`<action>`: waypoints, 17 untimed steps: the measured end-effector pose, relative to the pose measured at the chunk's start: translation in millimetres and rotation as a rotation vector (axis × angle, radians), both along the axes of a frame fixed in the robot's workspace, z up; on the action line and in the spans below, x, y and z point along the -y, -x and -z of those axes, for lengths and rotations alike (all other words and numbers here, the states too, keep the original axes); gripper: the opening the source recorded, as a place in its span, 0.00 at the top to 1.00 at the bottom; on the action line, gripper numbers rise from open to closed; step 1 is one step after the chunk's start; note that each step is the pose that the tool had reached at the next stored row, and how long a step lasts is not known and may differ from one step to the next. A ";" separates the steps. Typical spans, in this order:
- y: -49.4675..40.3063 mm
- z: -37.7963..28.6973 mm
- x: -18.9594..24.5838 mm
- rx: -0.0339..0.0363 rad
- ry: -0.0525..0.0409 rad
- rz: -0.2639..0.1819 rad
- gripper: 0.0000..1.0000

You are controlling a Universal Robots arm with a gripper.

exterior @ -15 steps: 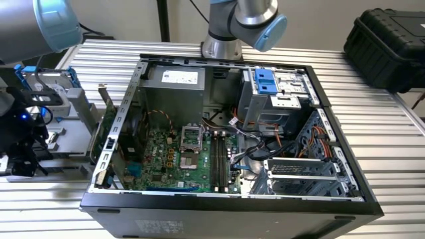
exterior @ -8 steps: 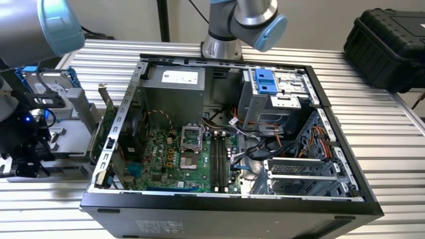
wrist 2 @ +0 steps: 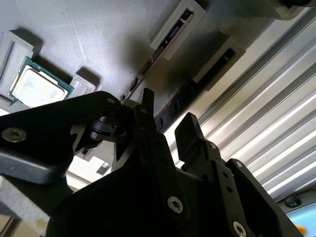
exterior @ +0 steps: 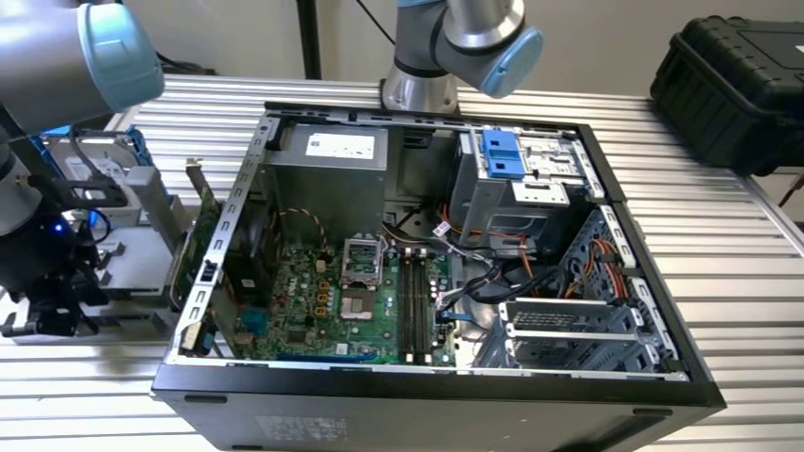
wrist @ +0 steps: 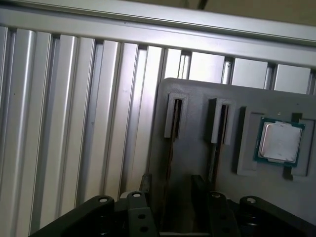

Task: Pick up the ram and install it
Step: 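Pick up the ram and move it above insertion slot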

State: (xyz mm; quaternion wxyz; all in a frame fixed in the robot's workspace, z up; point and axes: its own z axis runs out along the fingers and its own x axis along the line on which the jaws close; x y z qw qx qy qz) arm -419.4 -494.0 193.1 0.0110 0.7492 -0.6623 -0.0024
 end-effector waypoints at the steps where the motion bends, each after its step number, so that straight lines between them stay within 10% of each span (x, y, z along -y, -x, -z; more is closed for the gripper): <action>1: 0.1 0.3 0.0 0.0000 0.0001 0.000 0.00; 17: 0.0 3.1 0.5 -0.0001 -0.0001 0.000 0.00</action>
